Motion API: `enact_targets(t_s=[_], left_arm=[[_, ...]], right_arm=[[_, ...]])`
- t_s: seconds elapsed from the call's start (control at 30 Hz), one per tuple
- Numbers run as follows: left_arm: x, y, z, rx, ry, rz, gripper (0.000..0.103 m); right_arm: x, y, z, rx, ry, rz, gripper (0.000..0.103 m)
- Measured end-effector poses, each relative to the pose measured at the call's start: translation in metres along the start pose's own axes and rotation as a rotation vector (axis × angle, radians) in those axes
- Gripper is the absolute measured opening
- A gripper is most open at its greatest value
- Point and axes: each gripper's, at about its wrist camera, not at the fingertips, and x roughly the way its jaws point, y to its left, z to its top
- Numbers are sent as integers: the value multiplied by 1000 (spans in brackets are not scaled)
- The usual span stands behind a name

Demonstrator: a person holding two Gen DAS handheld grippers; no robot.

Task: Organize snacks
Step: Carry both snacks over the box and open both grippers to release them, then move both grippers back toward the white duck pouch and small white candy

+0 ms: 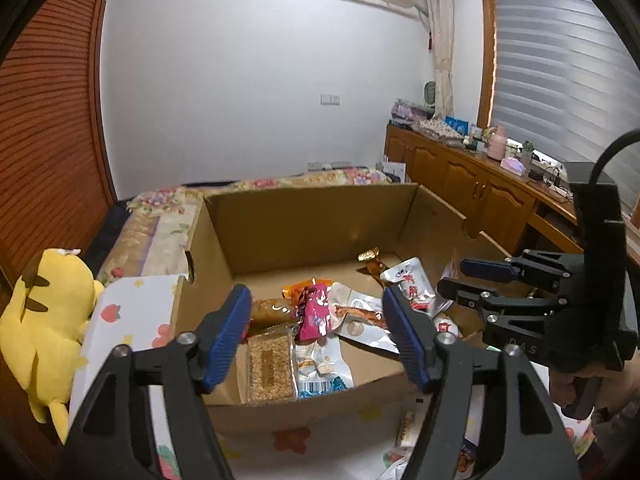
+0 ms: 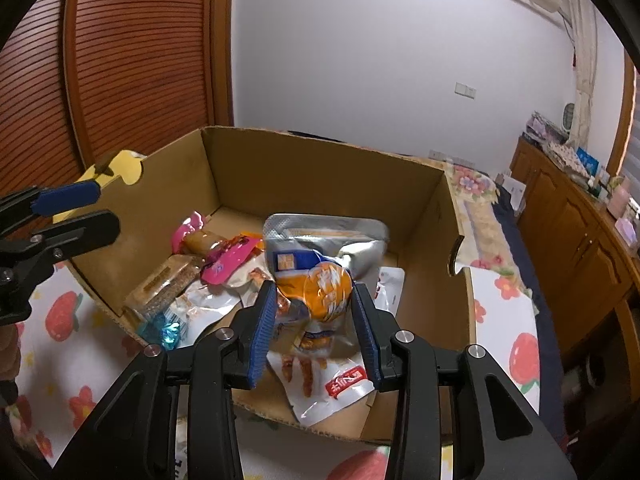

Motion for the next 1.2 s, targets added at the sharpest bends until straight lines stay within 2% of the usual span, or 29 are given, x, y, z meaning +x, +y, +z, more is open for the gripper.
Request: enact_targets(t_s=[0.3,0.63,0.87,1.2], left_arm=[[-25,-9,-2,7,-56,-27,79],[-39,-19,-10,57,-80,-23,79],[-47,-16,-20,44,-75,-24,79],[-61,-10,-55,42,-70,-3,79]], right_arm=[[-24,5,-6,0,-49,26,39],[-75,25,-14,-29,-140,72,39],[-89,35,-21,-29,-150,118,40],[-82,45,-51,-21,-91,156,40]])
